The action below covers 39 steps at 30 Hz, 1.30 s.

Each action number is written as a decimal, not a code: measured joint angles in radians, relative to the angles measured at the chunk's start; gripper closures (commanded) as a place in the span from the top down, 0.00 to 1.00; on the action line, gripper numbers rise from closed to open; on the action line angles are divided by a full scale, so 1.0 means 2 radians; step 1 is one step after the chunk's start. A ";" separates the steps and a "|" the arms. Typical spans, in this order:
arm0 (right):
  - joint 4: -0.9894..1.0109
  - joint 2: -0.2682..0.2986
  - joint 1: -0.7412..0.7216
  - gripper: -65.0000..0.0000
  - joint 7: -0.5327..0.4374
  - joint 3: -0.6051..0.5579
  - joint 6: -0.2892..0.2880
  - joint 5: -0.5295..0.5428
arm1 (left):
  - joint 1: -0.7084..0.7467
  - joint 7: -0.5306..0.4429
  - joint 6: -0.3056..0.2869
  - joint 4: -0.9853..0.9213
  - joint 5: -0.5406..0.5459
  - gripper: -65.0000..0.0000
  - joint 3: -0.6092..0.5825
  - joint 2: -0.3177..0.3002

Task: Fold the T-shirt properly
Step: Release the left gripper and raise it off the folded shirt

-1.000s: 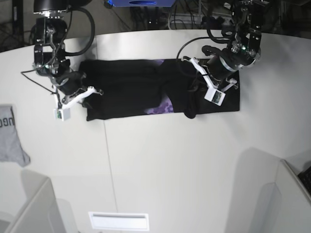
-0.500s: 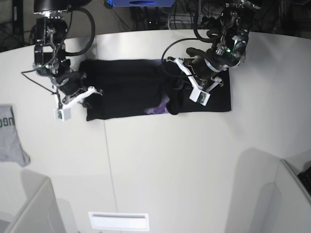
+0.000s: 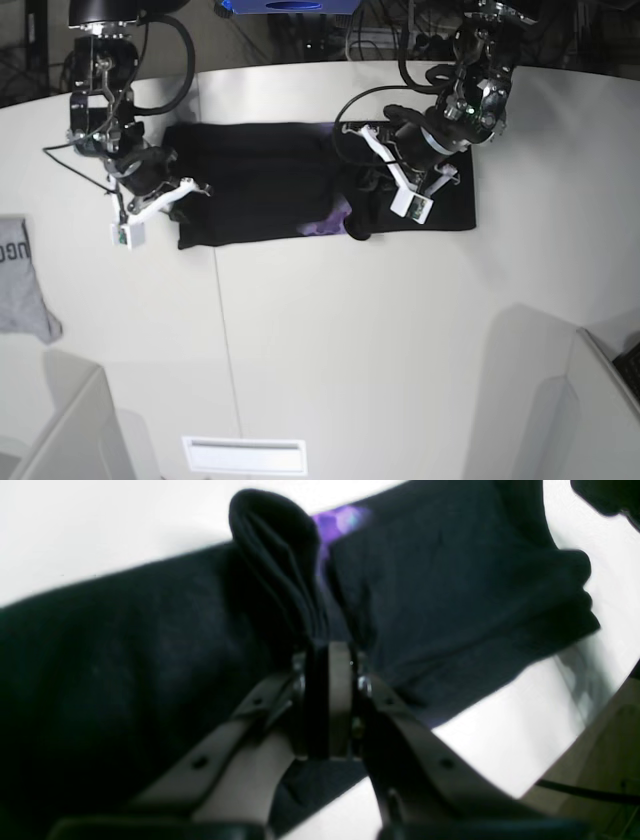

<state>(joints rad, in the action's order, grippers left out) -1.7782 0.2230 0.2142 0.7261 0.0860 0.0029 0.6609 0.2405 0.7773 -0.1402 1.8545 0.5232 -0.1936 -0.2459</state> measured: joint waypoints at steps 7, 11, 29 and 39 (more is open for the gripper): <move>0.000 0.000 -0.001 0.00 0.000 0.000 0.000 0.000 | 0.001 0.000 0.000 -0.006 0.000 0.18 0.000 0.004; 0.000 0.000 -0.001 0.00 0.000 0.000 0.000 0.000 | 0.001 0.000 0.001 -0.006 0.001 0.39 -0.001 0.015; 0.002 -0.001 -0.007 0.00 0.006 0.000 0.000 0.003 | -0.017 -0.001 -0.006 0.000 0.002 0.00 -0.018 0.035; 0.015 0.002 -0.020 0.54 0.035 0.001 0.002 0.077 | 0.037 -0.002 -0.004 -0.015 -0.001 0.00 0.260 -0.020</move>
<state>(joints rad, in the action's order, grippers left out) -1.7481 0.2268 0.1738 0.7971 0.0879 0.0071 0.8154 0.3153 0.7738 -0.1474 1.8240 0.5213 0.3264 -0.2867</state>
